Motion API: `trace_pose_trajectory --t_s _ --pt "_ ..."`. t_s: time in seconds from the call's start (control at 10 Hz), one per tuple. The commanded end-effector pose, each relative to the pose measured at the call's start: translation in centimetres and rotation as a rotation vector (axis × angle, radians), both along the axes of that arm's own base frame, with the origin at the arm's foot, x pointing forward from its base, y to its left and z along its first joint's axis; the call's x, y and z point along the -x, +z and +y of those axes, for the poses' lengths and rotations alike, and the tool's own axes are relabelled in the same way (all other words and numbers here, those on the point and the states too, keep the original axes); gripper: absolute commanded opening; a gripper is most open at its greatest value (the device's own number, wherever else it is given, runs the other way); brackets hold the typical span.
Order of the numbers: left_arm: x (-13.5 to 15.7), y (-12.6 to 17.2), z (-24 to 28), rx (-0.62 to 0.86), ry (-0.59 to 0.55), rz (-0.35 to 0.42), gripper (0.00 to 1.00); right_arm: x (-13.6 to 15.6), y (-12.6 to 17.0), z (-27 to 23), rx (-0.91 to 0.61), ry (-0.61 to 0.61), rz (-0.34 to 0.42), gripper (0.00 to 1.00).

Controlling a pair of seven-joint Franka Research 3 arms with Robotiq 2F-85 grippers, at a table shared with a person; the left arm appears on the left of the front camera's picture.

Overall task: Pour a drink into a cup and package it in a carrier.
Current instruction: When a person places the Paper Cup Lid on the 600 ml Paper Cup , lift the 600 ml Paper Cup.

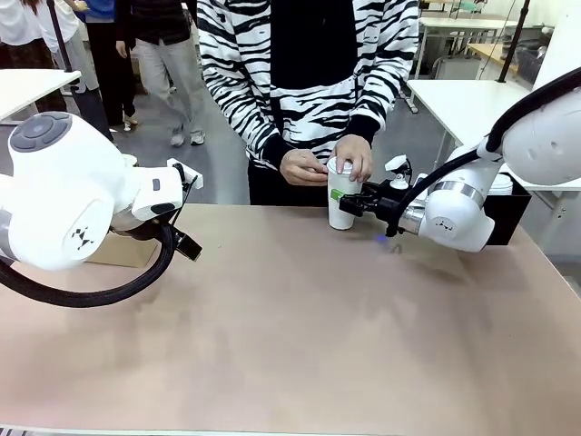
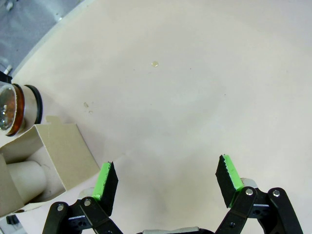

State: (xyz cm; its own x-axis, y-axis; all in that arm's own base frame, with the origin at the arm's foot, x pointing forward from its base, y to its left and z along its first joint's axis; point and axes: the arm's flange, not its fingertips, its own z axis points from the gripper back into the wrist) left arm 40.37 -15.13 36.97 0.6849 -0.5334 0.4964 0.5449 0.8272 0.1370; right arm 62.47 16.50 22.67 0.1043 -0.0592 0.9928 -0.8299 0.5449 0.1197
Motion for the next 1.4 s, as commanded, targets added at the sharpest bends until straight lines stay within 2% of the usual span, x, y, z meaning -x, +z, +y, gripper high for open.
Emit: trace_pose_trajectory --t_s 0.0,1.3 --pt "0.03 0.05 -0.02 0.002 -0.001 0.0 1.0 -0.28 0.95 0.3 -0.007 -0.002 -0.014 0.6" --pt "0.03 0.05 -0.02 0.002 -0.001 0.0 1.0 -0.28 0.95 0.3 -0.007 -0.002 -0.014 0.6"
